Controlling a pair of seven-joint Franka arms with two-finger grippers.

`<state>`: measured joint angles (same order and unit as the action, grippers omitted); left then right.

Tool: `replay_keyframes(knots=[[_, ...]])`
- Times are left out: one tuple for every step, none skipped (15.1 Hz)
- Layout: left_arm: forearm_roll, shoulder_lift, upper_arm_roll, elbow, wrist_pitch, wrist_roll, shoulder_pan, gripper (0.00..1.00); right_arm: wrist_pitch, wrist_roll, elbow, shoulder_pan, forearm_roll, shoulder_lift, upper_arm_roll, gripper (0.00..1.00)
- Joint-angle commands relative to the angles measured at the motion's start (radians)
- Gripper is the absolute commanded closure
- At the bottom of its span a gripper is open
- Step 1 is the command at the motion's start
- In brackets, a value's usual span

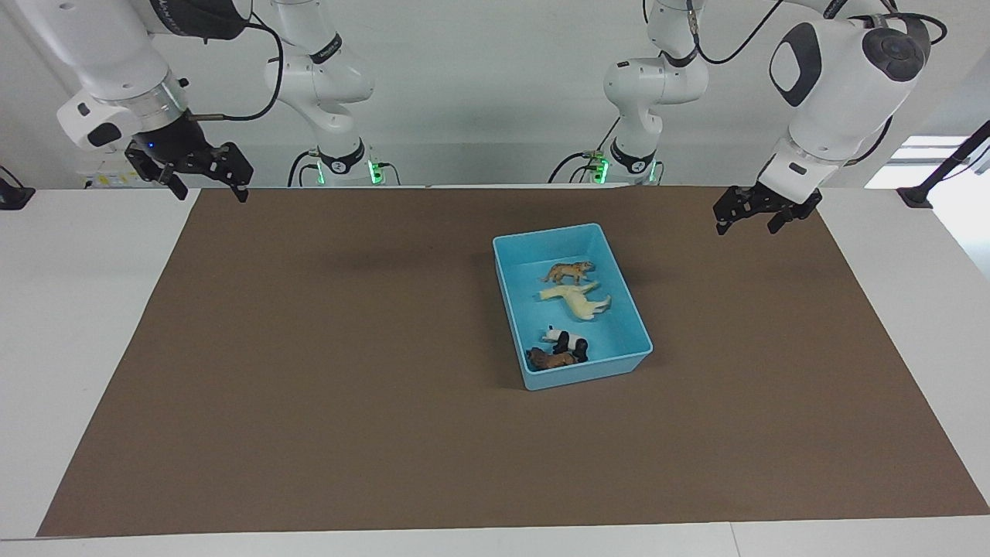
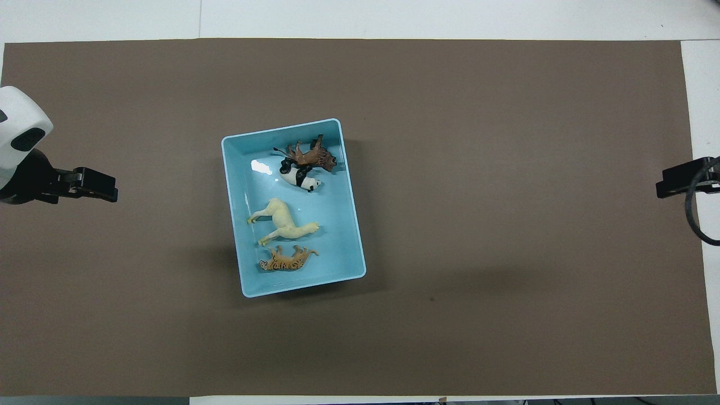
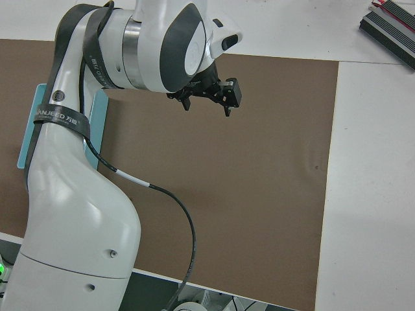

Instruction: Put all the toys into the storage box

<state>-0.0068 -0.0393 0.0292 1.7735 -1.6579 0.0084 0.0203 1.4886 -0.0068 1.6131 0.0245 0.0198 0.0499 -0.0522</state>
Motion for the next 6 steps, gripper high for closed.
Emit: replay_keyframes(knots=[[-0.009, -0.017, -0.005, 0.011, -0.002, 0.004, -0.002, 0.0, 0.027, -0.024, 0.027, 0.023, -0.006, 0.019, 0.012, 0.0], [-0.009, -0.017, -0.005, 0.011, -0.002, 0.004, -0.002, 0.0, 0.027, -0.022, 0.025, 0.023, -0.006, 0.019, 0.012, 0.0], [-0.009, -0.017, -0.005, 0.011, -0.002, 0.004, -0.002, 0.0, 0.027, -0.019, 0.025, 0.023, -0.006, 0.019, 0.012, 0.0], [-0.009, -0.017, -0.005, 0.011, -0.002, 0.004, -0.002, 0.0, 0.027, -0.019, 0.024, 0.023, -0.006, 0.019, 0.012, 0.0], [-0.009, -0.019, -0.005, 0.011, -0.002, 0.004, -0.002, 0.0, 0.027, -0.019, 0.024, 0.023, -0.006, 0.019, 0.012, 0.0], [-0.009, -0.017, -0.005, 0.011, -0.002, 0.004, -0.002, 0.0, 0.027, -0.019, 0.024, 0.023, -0.006, 0.018, 0.012, 0.0]])
